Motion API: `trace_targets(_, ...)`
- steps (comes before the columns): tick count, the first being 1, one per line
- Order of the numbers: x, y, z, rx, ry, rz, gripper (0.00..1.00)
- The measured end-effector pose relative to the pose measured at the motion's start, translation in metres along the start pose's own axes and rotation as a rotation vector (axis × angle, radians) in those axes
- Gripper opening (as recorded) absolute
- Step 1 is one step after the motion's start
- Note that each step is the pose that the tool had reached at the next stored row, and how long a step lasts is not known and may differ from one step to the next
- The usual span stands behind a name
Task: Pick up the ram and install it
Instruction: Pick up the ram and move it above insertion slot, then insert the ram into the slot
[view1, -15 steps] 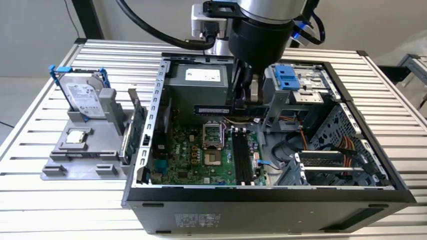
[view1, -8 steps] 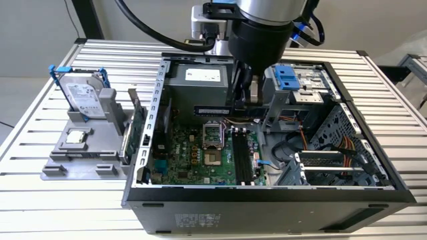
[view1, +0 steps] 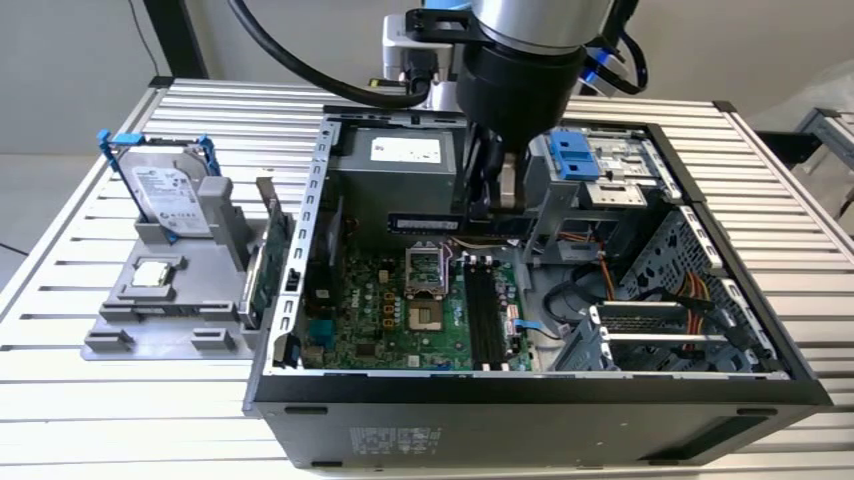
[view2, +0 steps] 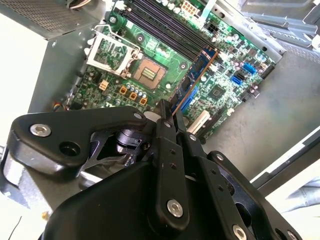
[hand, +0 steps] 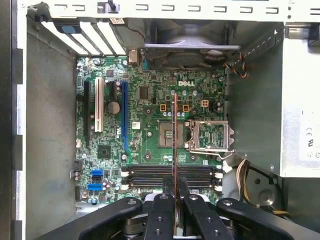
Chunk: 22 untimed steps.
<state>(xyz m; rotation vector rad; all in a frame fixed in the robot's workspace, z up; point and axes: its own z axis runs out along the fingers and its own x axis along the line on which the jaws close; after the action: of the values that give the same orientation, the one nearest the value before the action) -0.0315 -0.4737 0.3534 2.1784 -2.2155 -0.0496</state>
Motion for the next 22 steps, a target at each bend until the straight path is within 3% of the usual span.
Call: trace_targets(22,-0.0001,-0.0003,0.0060,0.0006,0.0008,0.000,0.00)
